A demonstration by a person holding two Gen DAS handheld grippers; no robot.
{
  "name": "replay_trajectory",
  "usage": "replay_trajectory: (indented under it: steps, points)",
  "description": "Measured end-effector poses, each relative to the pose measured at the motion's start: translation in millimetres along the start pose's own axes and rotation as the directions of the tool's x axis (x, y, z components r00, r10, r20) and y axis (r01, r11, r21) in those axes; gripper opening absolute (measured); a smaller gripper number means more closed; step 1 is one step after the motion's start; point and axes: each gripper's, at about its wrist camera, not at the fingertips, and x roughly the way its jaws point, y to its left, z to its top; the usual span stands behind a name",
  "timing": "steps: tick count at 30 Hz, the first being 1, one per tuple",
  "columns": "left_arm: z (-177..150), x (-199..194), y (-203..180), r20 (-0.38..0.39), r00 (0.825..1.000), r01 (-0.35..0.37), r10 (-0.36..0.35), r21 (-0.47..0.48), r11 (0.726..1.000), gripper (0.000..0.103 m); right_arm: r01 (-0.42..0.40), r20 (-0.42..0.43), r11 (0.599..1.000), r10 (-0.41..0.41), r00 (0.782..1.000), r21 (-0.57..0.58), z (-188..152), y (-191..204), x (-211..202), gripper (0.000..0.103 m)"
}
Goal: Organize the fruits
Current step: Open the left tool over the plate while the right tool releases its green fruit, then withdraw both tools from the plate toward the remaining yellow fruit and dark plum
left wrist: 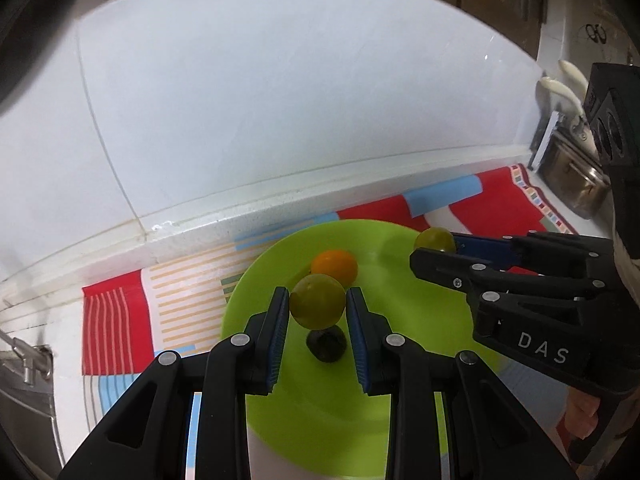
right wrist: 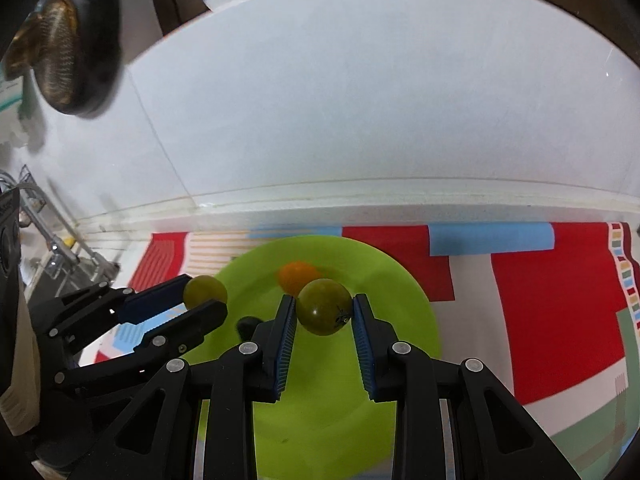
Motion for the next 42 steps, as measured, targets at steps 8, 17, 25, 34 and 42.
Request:
replay_trajectory:
  steps: [8,17,25,34,42]
  points:
    - [1,26,4,-0.046,0.999,0.011,-0.011,0.015,1.000,0.029,0.023,-0.046,1.000,-0.022,0.999,0.013,2,-8,31,0.030]
    - [2,32,3,-0.059,0.998,0.011,-0.010,0.022,1.000,0.030,0.024,-0.061,1.000,-0.023,0.998,0.018,0,-10,41,0.030]
    - [0,17,5,-0.048,0.999,-0.013,0.013,0.002,1.000,0.037,0.029,-0.051,0.999,-0.028,0.998,0.019,2,-9,33,0.038]
    - [0,-30,-6,0.029,0.999,-0.041,0.041,0.006,0.999,0.052,0.015,0.004,1.000,-0.015,1.000,0.002,-3,0,-6,0.038]
    - [-10,-86,-17,0.100,0.991,-0.088,0.090,-0.017,0.996,0.063,0.001,0.062,1.000,0.001,0.998,-0.023,-17,8,-55,0.038]
